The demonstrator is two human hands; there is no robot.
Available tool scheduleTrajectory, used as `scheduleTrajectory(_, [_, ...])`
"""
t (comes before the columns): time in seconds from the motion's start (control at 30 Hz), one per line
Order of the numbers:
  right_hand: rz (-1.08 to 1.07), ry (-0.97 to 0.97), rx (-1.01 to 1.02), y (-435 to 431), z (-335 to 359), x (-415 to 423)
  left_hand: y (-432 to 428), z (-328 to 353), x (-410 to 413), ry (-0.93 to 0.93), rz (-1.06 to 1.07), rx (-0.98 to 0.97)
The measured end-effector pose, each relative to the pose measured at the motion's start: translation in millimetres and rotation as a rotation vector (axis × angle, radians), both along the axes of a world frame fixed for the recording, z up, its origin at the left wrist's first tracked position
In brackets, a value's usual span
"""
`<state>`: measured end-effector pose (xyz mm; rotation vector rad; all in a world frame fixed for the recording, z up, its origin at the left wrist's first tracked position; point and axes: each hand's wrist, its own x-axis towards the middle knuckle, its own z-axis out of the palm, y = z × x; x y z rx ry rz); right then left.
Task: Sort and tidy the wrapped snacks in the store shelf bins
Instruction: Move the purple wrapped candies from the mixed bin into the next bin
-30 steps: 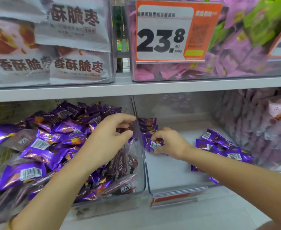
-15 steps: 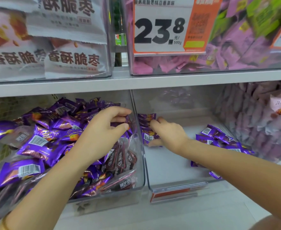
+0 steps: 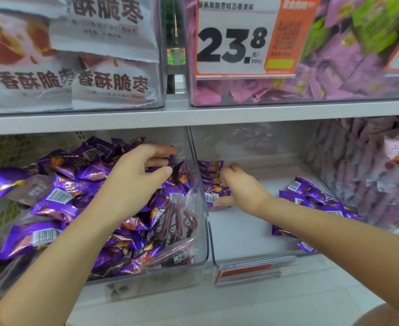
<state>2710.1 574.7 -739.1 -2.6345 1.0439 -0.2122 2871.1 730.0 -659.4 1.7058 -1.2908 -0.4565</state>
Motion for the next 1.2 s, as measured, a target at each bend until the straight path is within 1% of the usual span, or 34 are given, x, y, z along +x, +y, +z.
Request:
scheduleTrajectory(0.2, [-0.01, 0.006, 0.0, 1, 1, 0, 0, 0, 7, -0.019, 0.041, -0.008])
scheduleTrajectory(0.27, [-0.021, 0.015, -0.02, 3, 5, -1, 1, 0, 11, -0.086, 0.043, 0.015])
scheduleTrajectory(0.37, [-0.053, -0.04, -0.072, 12, 19, -4, 5, 3, 19, -0.33, -0.049, 0.171])
scheduleTrajectory(0.5, [-0.023, -0.342, -0.064, 40, 47, -6, 8, -4, 17, -0.72, -0.218, 0.503])
scheduleTrajectory(0.53, [0.0, -0.404, -0.052, 49, 52, -7, 7, -7, 15, -0.79, -0.227, 0.55])
scheduleTrajectory(0.57, [0.025, -0.446, -0.043, 57, 57, -7, 6, -9, 13, -0.824, -0.22, 0.562])
scheduleTrajectory(0.6, [0.049, -0.47, -0.041, 64, 61, -7, 6, -9, 12, -0.821, -0.205, 0.545])
scheduleTrajectory(0.67, [0.095, -0.482, -0.069, 76, 67, -6, 8, -10, 12, -0.748, -0.174, 0.478])
scheduleTrajectory(0.8, [0.231, -0.352, -0.33, 88, 81, 4, 22, 2, 25, -0.546, -0.122, 0.346])
scheduleTrajectory(0.83, [0.275, -0.334, -0.341, 91, 84, 10, 27, 9, 29, -0.494, -0.11, 0.308])
scheduleTrajectory(0.9, [0.331, -0.27, -0.252, 100, 89, 23, 40, 19, 36, -0.445, -0.113, 0.28])
scheduleTrajectory(0.97, [0.344, -0.148, -0.075, 109, 90, 39, 51, 20, 41, -0.438, -0.115, 0.301])
scheduleTrajectory(1.03, [0.337, -0.022, 0.081, 116, 89, 54, 59, 13, 41, -0.42, -0.067, 0.306])
scheduleTrajectory(1.1, [0.353, 0.042, 0.128, 120, 85, 68, 65, 9, 41, -0.416, 0.007, 0.248])
scheduleTrajectory(1.2, [0.352, 0.111, 0.137, 124, 76, 82, 71, 8, 50, -0.519, 0.077, 0.184])
